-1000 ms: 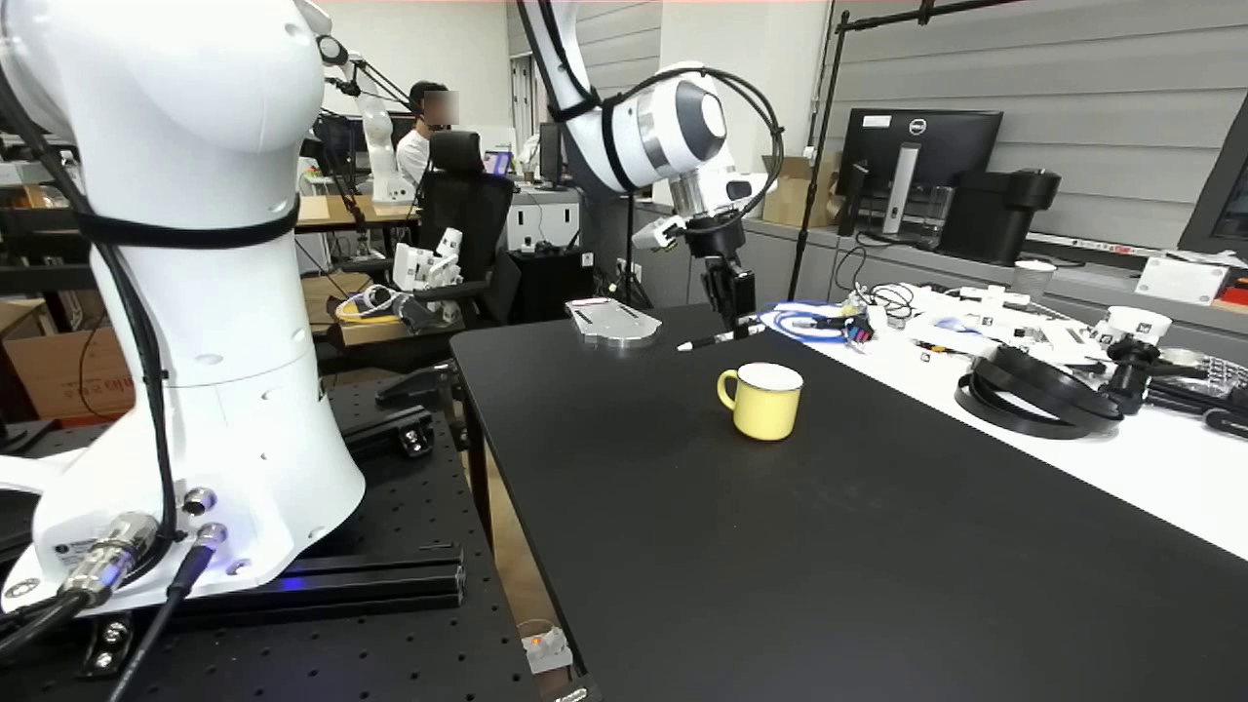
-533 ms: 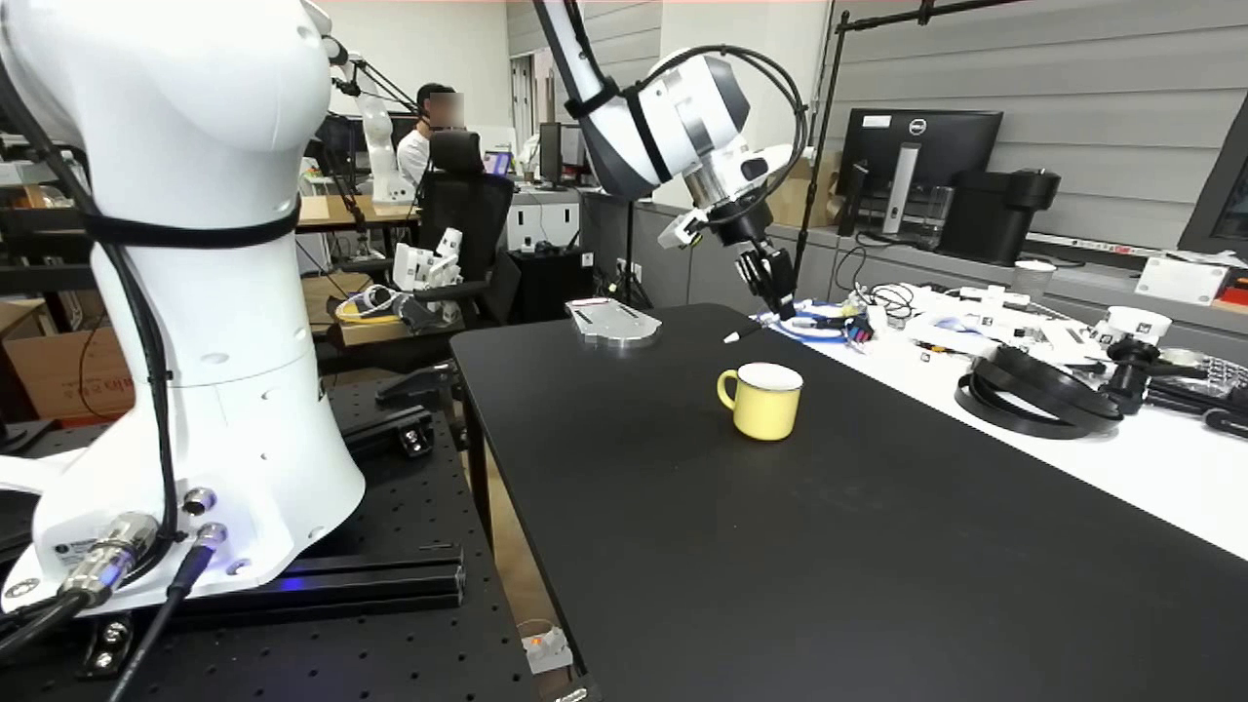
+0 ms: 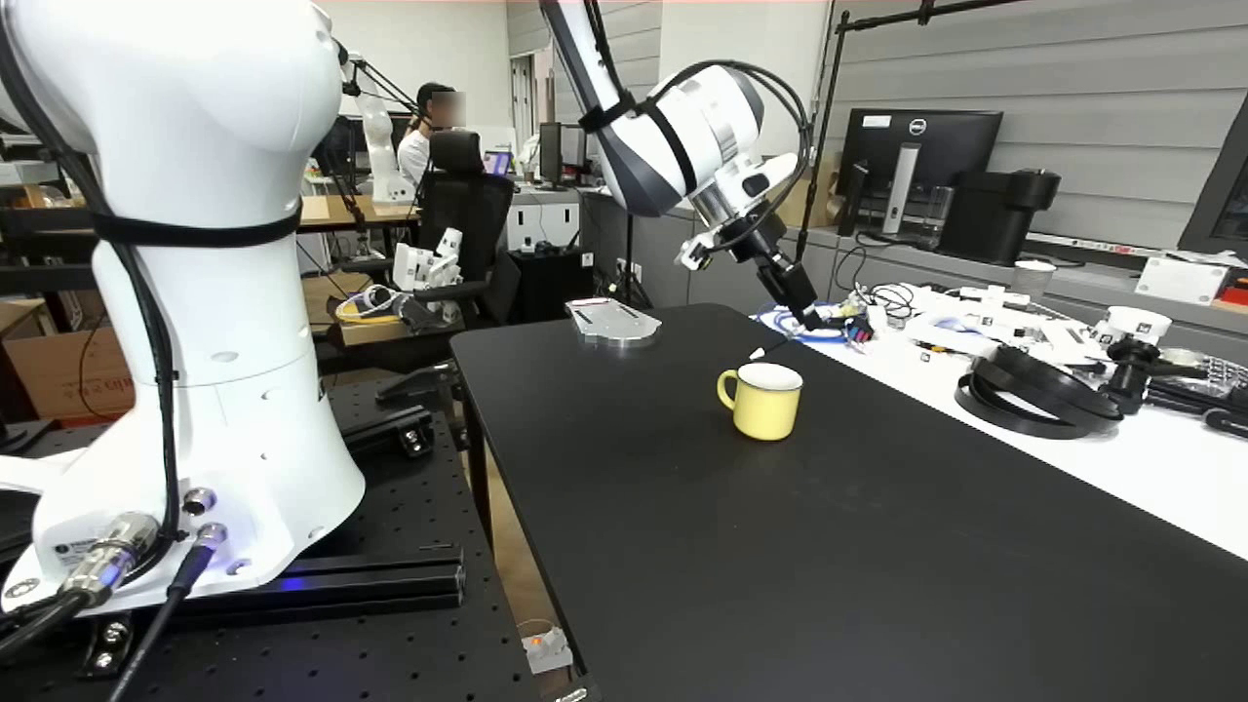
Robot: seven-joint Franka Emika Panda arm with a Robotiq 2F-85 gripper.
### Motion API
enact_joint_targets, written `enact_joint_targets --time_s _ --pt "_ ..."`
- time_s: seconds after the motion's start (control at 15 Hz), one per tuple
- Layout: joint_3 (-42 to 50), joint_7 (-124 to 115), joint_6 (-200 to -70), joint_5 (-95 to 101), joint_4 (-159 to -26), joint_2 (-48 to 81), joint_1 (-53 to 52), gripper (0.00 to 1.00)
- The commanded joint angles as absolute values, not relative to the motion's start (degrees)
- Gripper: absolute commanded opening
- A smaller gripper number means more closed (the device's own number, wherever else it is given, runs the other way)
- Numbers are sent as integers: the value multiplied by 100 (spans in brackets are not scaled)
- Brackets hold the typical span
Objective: Put the pen in the mug
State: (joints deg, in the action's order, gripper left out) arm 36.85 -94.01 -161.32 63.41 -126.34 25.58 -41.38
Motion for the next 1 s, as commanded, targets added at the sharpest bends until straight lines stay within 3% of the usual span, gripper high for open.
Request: enact_joint_targets --time_s 0.0,0.93 --pt "4011 -10452 -16279 6817 -12354 2963 -4362 6" --pt "4602 -13277 -16080 8262 -11646 4036 -5166 6"
